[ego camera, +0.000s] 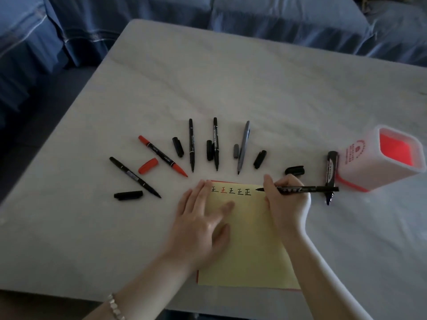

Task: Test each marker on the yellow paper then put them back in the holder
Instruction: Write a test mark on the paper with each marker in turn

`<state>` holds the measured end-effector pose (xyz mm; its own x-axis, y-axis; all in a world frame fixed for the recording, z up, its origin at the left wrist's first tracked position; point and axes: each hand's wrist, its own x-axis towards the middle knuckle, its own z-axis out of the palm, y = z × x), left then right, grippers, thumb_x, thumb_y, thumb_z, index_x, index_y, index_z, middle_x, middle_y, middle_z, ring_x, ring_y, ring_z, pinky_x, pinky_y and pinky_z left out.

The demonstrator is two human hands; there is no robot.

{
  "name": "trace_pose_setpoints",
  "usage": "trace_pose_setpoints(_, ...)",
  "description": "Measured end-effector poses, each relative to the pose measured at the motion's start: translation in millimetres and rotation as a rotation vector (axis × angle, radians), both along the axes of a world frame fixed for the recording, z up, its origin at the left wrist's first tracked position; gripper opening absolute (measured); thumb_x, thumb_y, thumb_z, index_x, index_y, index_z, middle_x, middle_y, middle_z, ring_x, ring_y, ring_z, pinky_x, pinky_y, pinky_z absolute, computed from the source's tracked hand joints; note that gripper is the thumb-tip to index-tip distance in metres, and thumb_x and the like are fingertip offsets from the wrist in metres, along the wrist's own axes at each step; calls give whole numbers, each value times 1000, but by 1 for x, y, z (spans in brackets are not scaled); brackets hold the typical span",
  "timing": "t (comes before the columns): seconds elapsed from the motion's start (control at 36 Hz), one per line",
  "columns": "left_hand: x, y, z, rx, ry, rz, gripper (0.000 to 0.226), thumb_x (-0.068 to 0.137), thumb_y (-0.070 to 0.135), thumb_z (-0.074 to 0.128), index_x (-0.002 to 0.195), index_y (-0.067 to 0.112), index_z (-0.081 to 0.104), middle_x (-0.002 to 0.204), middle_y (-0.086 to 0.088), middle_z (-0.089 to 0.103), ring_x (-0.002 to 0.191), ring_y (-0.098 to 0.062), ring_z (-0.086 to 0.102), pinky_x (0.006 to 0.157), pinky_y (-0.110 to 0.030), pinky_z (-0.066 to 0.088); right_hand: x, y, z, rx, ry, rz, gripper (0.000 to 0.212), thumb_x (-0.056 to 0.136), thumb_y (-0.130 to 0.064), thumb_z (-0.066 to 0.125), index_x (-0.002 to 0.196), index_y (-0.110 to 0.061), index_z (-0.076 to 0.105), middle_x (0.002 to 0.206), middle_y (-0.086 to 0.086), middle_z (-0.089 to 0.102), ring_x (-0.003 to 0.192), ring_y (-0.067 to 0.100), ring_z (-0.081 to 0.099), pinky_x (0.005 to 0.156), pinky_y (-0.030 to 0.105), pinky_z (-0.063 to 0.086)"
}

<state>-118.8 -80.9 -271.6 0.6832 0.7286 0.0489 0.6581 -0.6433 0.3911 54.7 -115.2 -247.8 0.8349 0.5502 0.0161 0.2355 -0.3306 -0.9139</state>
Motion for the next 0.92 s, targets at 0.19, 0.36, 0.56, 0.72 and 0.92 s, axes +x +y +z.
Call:
trace_pose_setpoints(0.19,-1,0,0,-11,-6,-5,44,81,45,43,122,35,56,140,-22,42,134,-28,27,110,-39,16,-2,-2,-5,-3,-15,-61,30,77,-15,66,57,-6,47,60,26,57,52,23,46,53,28,39)
trace_pose_setpoints(0.36,-2,-1,2,-11,2,0,43,81,44,43,120,34,58,139,-23,43,133,-31,33,110,-39,18,-4,-1,-3,-17,-37,-5,32,77,-15,68,57,-3,45,61,28,59,51,22,45,49,25,36)
trace_pose_setpoints(0.56,-1,-1,2,5,12,0,43,81,44,43,120,34,58,137,-23,44,131,-33,37,109,-40,20,-1,0,-9,-50,-73,12,31,76,-17,67,57,-7,45,59,25,59,55,37,53,51,28,37)
trace_pose_setpoints(0.72,0,-1,3,1,7,0,42,81,43,43,120,34,58,137,-23,44,131,-32,37,110,-38,18,-2,-1,-9,-57,-82,20,31,76,-16,67,57,-6,45,58,25,59,51,22,44,47,22,32)
trace_pose_setpoints(0.92,0,0,4,0,24,1,42,81,44,43,120,35,58,138,-22,44,132,-31,37,111,-36,16,0,0,-9,-51,-82,-22,31,76,-17,65,56,-7,44,60,25,59,52,24,45,45,19,32)
